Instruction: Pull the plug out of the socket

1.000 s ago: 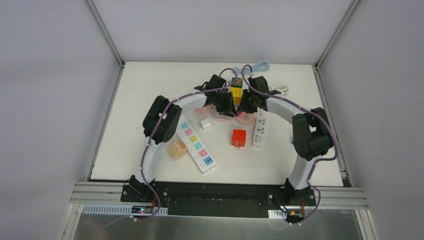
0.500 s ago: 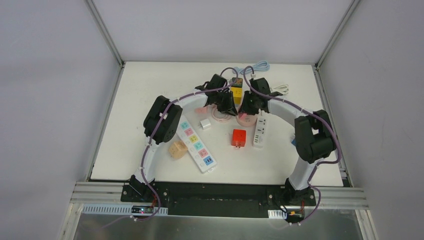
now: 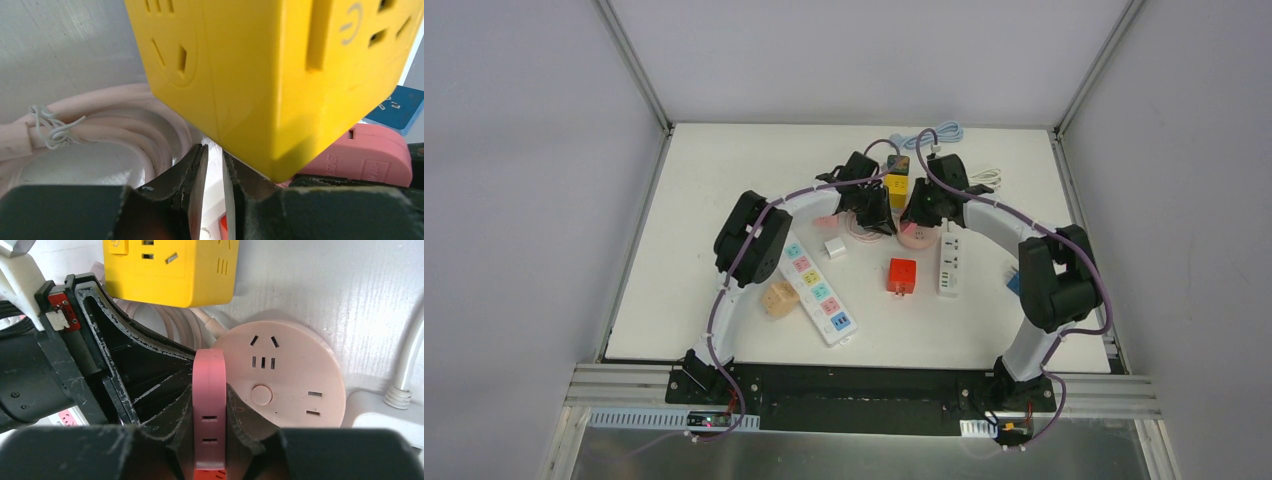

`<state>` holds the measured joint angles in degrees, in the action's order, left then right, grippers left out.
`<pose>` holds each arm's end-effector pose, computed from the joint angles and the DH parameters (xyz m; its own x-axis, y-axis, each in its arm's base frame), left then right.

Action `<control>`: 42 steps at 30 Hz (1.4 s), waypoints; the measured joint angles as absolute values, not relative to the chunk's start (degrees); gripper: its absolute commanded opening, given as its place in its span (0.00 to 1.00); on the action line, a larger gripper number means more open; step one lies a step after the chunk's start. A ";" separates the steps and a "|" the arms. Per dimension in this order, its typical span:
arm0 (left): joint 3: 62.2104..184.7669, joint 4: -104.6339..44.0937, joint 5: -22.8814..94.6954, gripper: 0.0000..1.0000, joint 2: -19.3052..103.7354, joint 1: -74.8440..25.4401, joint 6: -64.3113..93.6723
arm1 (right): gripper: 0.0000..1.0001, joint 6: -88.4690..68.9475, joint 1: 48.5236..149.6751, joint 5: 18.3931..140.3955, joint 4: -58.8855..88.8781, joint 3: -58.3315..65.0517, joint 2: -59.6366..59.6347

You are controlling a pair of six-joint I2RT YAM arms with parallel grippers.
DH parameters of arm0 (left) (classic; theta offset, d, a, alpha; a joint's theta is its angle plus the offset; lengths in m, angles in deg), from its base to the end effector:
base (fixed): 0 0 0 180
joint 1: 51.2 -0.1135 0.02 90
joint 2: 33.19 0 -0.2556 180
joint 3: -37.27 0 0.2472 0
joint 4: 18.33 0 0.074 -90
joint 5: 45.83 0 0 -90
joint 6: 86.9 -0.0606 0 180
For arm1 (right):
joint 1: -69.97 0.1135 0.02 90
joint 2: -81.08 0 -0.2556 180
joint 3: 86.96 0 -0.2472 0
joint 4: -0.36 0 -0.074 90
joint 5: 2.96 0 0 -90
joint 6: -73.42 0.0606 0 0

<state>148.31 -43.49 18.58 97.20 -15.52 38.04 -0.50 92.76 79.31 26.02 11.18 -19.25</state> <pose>0.3995 -0.3191 0.1361 -0.9114 0.0185 -0.4112 0.3102 0.6875 -0.6566 0.3624 0.1611 0.1933 -0.7478 -0.0165 -0.6637 -0.2765 0.9166 0.2888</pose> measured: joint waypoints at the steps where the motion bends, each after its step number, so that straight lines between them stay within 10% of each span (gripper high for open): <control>1: 148.31 -43.44 18.45 0.23 97.20 -15.54 38.06 | 0.00 -0.48 92.76 79.37 26.02 11.20 -19.25; 20: 140.79 -32.04 18.06 0.37 93.55 -17.29 46.21 | 0.47 -0.11 92.78 81.10 27.15 9.65 -22.71; 24: 140.79 -31.31 17.91 0.38 93.55 -17.51 46.96 | 0.39 -0.81 92.78 82.87 28.99 8.52 -22.71; 29: 140.79 -30.85 17.27 0.38 93.55 -17.51 47.42 | 0.00 -1.90 92.78 82.96 30.32 7.38 -22.71; 42: 141.40 -34.42 14.24 0.28 93.55 -17.40 44.05 | 0.00 -0.74 92.06 77.54 30.70 6.68 -23.36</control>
